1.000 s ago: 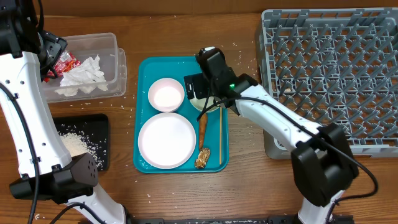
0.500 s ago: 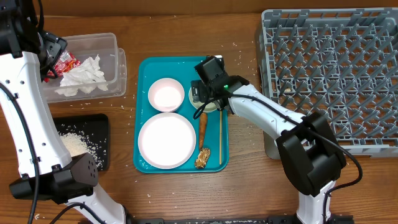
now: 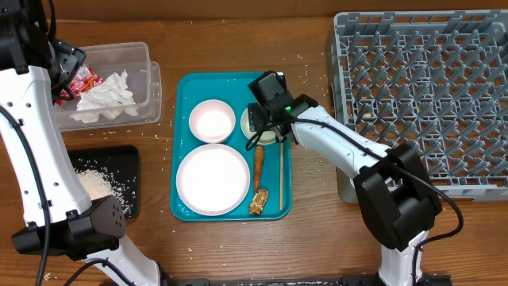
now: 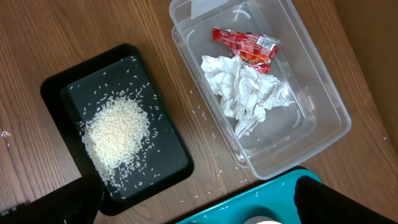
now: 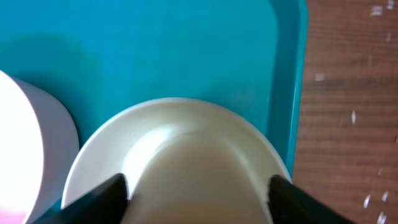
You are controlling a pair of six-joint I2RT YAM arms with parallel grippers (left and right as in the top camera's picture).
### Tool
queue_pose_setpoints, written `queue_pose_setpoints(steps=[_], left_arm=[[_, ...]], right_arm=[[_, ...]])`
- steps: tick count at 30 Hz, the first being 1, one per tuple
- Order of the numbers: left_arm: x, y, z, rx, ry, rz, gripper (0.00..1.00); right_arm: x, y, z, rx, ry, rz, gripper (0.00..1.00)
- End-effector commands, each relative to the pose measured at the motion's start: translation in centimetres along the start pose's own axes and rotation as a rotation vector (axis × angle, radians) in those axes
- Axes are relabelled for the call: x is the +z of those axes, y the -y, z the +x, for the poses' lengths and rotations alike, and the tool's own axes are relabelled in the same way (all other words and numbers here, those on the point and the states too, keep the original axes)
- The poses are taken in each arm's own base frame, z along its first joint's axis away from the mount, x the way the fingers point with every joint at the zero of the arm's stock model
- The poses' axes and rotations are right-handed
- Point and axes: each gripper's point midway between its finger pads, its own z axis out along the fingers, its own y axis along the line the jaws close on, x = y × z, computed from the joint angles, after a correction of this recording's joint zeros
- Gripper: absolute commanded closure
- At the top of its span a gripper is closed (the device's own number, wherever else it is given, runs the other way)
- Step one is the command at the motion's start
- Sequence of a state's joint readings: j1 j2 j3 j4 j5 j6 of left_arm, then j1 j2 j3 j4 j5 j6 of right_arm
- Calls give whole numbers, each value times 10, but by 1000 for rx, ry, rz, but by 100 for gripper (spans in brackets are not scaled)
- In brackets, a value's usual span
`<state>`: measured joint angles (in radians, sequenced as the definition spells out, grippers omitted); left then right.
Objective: Sort waste into correct bins and load items into the dishwasher
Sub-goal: 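Grasp the small white cup with the right gripper and lift, then carry the white cup to the grey dish rack and set it upright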
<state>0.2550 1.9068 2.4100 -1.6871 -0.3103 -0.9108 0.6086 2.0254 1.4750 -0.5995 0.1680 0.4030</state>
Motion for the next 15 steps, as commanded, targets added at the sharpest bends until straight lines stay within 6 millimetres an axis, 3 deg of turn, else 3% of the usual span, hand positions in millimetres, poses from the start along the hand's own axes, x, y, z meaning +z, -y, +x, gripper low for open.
queue_pose_setpoints(steps=[1, 7, 10, 12, 15], left_arm=[[-4, 0, 1, -10, 7, 8, 0], [-4, 0, 1, -9, 7, 7, 0], [-5, 0, 1, -9, 7, 7, 0], [-5, 0, 1, -9, 7, 8, 0], [-5, 0, 1, -9, 7, 7, 0]], right_arm=[[-17, -9, -20, 32, 33, -32, 32], [-33, -10, -31, 34, 27, -26, 34], [-49, -5, -47, 52, 48, -26, 34], [-62, 6, -65, 80, 81, -16, 35], [-92, 46, -103, 147, 167, 52, 35]])
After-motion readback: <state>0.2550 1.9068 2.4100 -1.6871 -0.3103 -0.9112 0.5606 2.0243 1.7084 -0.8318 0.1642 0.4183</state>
